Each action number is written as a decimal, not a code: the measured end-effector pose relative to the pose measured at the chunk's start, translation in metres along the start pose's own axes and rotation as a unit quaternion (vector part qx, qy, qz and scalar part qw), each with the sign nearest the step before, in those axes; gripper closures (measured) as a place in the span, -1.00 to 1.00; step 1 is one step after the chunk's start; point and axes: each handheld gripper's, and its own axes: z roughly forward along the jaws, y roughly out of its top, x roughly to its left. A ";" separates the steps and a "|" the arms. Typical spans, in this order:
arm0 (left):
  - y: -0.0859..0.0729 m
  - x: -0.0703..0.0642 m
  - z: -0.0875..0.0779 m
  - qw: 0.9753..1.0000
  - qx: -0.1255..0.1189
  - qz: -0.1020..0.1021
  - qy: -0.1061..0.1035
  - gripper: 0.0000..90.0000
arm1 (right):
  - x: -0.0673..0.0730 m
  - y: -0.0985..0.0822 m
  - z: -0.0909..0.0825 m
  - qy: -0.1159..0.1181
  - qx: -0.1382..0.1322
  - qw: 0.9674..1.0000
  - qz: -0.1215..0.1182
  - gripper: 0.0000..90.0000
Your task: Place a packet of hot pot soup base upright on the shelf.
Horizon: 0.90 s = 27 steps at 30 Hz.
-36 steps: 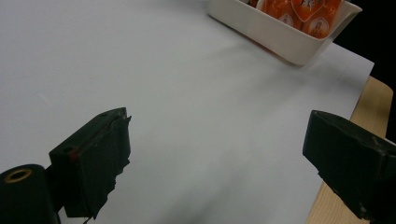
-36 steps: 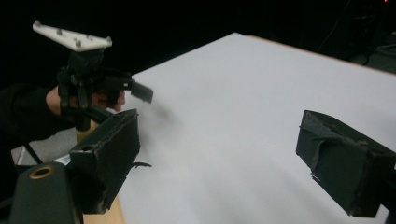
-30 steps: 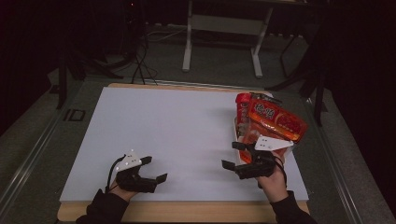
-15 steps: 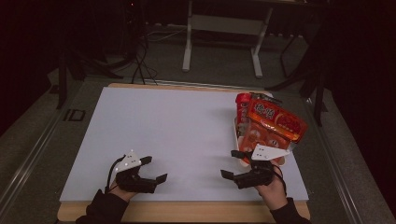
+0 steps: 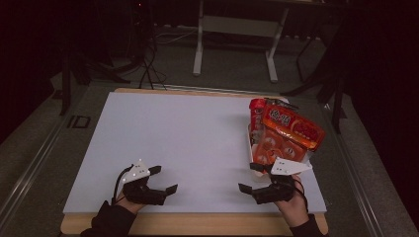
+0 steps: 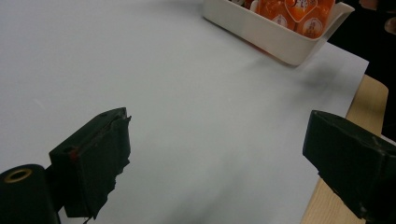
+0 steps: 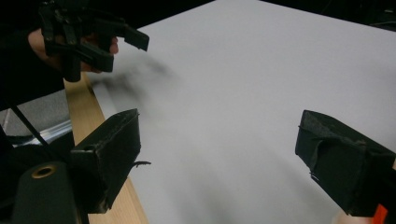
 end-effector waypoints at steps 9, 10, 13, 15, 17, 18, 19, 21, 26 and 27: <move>0.000 0.000 0.001 1.000 0.002 0.001 -0.001 -0.83 | 0.001 -0.004 -0.010 -0.021 0.000 1.000 -0.018 -0.68; 0.000 0.000 0.001 1.000 0.002 0.001 -0.001 -0.83 | 0.001 -0.004 -0.011 -0.023 -0.002 1.000 -0.020 -0.68; 0.000 0.000 0.000 1.000 0.001 0.001 -0.001 -0.83 | -0.001 -0.005 -0.013 -0.029 -0.005 0.999 -0.017 -0.68; 0.000 0.000 0.000 1.000 0.000 0.002 0.000 -0.83 | -0.002 -0.006 -0.015 -0.036 -0.003 0.999 -0.020 -0.68; 0.000 0.000 0.000 1.000 -0.001 0.002 0.000 -0.83 | -0.002 -0.007 -0.017 -0.041 -0.002 0.999 -0.021 -0.68; 0.000 0.000 0.000 1.000 -0.001 0.002 0.000 -0.83 | -0.003 -0.008 -0.018 -0.046 -0.004 0.999 -0.022 -0.68; 0.000 0.000 0.000 1.000 0.000 0.002 0.000 -0.83 | -0.005 -0.008 -0.021 -0.052 -0.011 0.998 -0.017 -0.68; 0.000 -0.001 0.001 1.000 0.001 0.003 -0.002 -0.83 | -0.008 -0.008 -0.023 -0.062 -0.024 0.998 -0.011 -0.69; -0.001 -0.001 0.002 1.000 0.002 0.006 -0.001 -0.83 | -0.014 -0.009 -0.027 -0.078 -0.036 0.996 0.001 -0.69; -0.001 -0.001 0.002 1.000 0.002 0.007 -0.001 -0.83 | -0.015 -0.009 -0.028 -0.081 -0.037 0.996 0.003 -0.69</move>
